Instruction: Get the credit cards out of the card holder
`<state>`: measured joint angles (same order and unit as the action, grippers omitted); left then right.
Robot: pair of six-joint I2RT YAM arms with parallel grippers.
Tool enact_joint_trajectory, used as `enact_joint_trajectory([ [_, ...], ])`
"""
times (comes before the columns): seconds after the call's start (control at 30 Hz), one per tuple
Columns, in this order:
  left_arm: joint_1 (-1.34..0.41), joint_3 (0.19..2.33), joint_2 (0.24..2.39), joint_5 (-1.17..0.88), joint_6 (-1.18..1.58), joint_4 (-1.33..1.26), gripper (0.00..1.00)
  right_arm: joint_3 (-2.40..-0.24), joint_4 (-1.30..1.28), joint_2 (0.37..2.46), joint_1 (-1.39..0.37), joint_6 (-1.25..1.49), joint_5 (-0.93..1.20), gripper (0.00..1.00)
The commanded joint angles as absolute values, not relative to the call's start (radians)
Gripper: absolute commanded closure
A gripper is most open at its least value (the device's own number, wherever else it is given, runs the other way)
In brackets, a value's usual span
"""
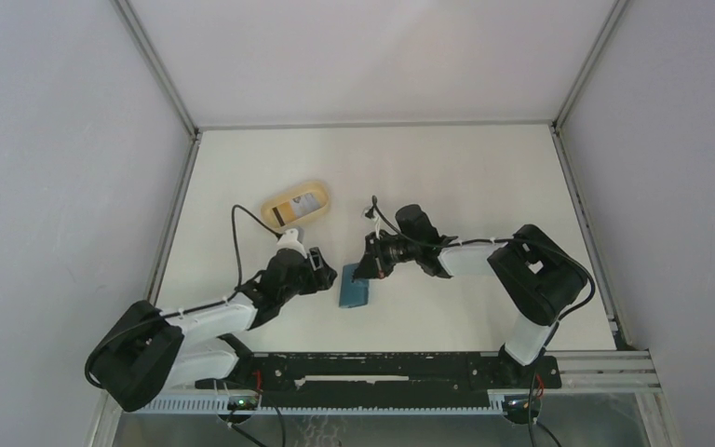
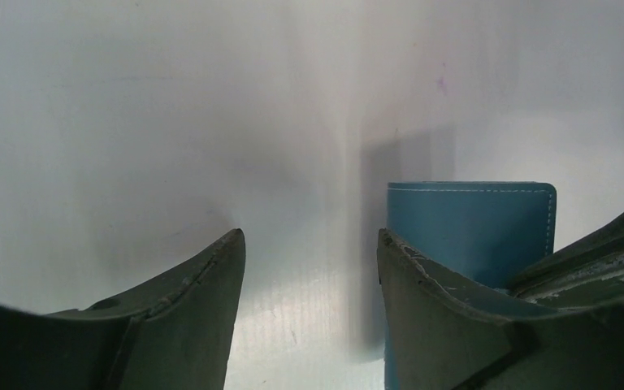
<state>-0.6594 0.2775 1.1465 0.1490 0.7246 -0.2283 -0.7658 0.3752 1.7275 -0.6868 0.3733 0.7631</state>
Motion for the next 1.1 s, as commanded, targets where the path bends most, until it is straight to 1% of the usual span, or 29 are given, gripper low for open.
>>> enact_joint_trajectory([
  [0.0,-0.67,0.278,1.2,0.105,0.699,-0.312,0.34,-0.811,0.484,1.732,-0.708,0.405,0.77,1.0],
  [0.13,-0.679,0.295,1.286,0.094,0.698,-0.343,0.34,-0.829,0.497,1.726,-0.719,0.41,0.802,1.0],
  [0.27,-0.686,0.305,1.369,0.095,0.709,-0.377,0.34,-0.829,0.554,1.713,-0.71,0.446,0.883,1.0],
  [0.5,-0.69,0.317,1.486,0.077,0.722,-0.448,0.34,-0.829,0.76,1.72,-0.689,0.595,1.051,1.0],
  [0.73,-0.691,0.328,1.508,0.063,0.728,-0.471,0.35,-0.828,1.016,1.738,-0.658,0.802,1.143,1.0],
  [0.93,-0.691,0.328,1.53,0.042,0.739,-0.505,0.35,-0.825,1.333,1.796,-0.632,1.039,1.189,1.0],
  [1.07,-0.691,0.314,1.51,0.053,0.741,-0.507,0.35,-0.814,1.345,1.803,-0.618,1.043,1.209,1.0],
])
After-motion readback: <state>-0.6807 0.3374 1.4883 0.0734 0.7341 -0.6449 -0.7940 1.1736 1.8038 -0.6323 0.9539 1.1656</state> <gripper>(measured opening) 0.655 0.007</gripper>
